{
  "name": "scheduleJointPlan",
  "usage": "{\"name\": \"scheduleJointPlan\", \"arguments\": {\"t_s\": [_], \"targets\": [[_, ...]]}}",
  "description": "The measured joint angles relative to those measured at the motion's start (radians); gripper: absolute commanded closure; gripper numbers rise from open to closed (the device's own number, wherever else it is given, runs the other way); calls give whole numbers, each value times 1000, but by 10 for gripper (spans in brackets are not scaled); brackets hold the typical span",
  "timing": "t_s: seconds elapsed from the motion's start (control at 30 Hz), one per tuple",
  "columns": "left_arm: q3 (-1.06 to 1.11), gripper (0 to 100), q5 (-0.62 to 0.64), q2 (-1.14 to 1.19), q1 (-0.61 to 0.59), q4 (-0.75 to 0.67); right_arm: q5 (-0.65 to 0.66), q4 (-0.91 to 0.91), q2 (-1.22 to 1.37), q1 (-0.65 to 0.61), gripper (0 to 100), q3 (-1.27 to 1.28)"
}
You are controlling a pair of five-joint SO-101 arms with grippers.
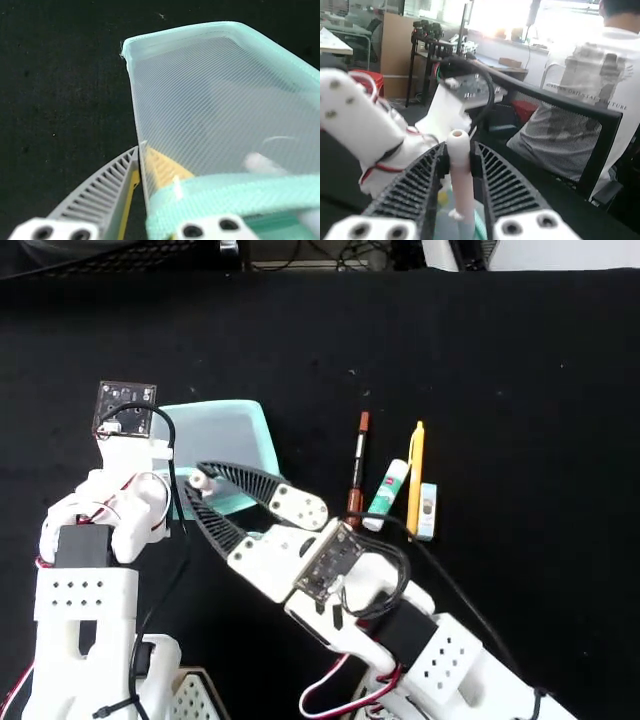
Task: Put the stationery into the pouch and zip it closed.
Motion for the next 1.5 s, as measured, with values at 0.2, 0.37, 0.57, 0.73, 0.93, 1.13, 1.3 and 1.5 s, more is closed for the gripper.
{"name": "scheduleJointPlan", "arguments": {"t_s": [0.2,0.37,0.57,0.73,0.93,1.13,1.3,1.5], "targets": [[-54,970,0,5,2,46,0,9,-66,0,986,74],[-140,970,0,20,2,89,98,57,-75,0,986,58],[-350,970,6,26,12,221,121,224,-40,32,986,-110],[-601,970,9,143,11,358,121,250,58,75,986,-276],[-907,970,44,476,11,578,121,331,301,89,986,-466],[-1043,970,51,671,6,644,130,514,500,92,822,-658],[-1043,970,49,686,6,646,130,646,509,89,796,-773],[-1043,970,49,686,-3,646,132,747,413,87,804,-861]]}}
